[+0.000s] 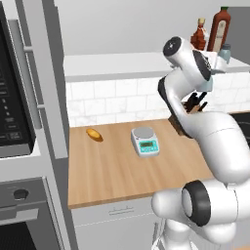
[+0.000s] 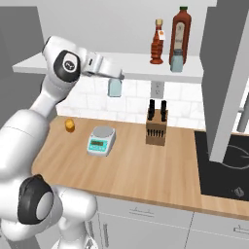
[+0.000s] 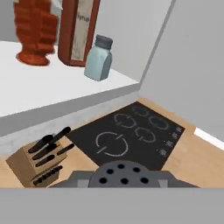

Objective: Put the shaker and condiment bottle from the counter next to their counterparts in the cabinet.

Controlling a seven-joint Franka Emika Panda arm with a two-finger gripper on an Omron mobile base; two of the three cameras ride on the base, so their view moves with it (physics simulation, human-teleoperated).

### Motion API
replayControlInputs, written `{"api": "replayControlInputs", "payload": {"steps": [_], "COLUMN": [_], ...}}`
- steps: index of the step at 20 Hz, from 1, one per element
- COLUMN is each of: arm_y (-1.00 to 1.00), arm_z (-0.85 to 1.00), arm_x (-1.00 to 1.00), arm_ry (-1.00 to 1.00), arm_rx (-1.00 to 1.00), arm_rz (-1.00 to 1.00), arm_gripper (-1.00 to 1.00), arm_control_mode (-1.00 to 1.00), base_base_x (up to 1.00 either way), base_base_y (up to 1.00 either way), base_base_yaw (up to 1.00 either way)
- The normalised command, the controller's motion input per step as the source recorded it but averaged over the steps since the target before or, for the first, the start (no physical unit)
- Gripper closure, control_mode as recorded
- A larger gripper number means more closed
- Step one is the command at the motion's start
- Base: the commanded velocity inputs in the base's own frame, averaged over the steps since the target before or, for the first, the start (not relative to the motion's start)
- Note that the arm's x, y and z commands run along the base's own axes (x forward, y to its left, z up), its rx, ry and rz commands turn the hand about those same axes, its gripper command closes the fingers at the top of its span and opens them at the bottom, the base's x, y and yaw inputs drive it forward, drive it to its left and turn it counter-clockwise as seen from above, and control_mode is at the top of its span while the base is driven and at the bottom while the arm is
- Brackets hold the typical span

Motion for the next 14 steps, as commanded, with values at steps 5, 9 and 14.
{"api": "replayControlInputs", "payload": {"steps": [5,9,14], "arm_y": [-0.29,-0.32,-0.09], "arm_z": [0.55,0.29,0.00], "arm_x": [0.22,0.18,0.16], "arm_ry": [-0.14,-0.27,-0.30], "arm_rx": [0.00,0.00,0.00], "arm_rz": [0.38,0.41,0.24], "arm_gripper": [1.00,1.00,1.00], "arm_control_mode": [-1.00,-1.00,-1.00], "base_base_x": [0.00,0.00,0.00], "base_base_y": [0.00,0.00,0.00], "base_base_yaw": [0.00,0.00,0.00]}}
